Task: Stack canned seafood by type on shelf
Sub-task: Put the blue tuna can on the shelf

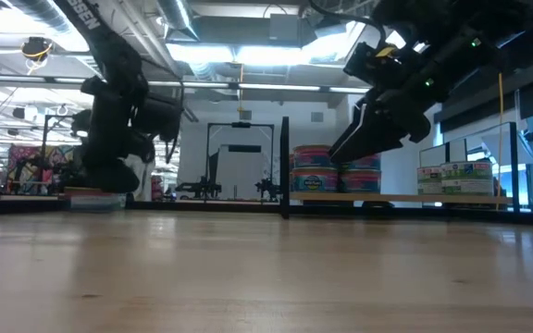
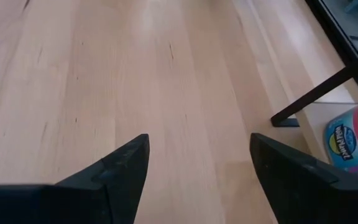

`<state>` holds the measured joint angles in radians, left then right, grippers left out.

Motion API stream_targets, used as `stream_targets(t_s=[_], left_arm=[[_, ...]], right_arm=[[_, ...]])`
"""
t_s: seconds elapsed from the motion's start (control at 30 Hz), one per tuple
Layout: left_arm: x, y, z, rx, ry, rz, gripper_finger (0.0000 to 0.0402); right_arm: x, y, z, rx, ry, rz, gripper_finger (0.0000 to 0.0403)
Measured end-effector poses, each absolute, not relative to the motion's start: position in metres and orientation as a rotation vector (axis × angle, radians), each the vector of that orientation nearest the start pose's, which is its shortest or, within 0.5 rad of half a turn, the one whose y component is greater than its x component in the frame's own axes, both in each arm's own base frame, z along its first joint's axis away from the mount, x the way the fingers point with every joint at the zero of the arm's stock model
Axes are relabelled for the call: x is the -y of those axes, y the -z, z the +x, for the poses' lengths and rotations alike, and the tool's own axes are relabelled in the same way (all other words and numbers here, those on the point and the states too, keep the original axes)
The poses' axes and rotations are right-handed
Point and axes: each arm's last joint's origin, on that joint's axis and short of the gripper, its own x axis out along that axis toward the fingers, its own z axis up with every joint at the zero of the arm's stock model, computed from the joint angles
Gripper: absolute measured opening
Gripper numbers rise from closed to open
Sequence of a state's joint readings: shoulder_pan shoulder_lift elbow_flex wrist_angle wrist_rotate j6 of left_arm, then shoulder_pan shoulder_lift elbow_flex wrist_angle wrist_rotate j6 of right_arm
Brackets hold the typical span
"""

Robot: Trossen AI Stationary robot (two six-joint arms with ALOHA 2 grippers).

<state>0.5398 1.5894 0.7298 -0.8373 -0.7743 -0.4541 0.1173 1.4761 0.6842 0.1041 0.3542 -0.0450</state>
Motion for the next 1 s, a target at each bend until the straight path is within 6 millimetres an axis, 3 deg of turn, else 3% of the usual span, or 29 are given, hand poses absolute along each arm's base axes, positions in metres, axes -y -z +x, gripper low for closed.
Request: stream_targets(t_s=[0.5, 0.73, 1.0], left_arm=[[-0.058, -0.149, 0.242, -1.247, -1.044, -0.106, 0.0112], [-0.017, -0.153, 0.275, -1.061, -0.714, -0.162, 0.0099], [0.025, -0.157, 0.292, -0.941, -0.423, -0.160, 0.0095]], right_arm=[[-0.025, -0.174, 0.282, -0.667, 0.201, -0.104, 0.0278], [-0.025, -0.174, 0.283, -0.668, 0.188, -0.085, 0.0278], [-0.025, -0.174, 0.283, -0.667, 0.191, -0.076, 0.0278]])
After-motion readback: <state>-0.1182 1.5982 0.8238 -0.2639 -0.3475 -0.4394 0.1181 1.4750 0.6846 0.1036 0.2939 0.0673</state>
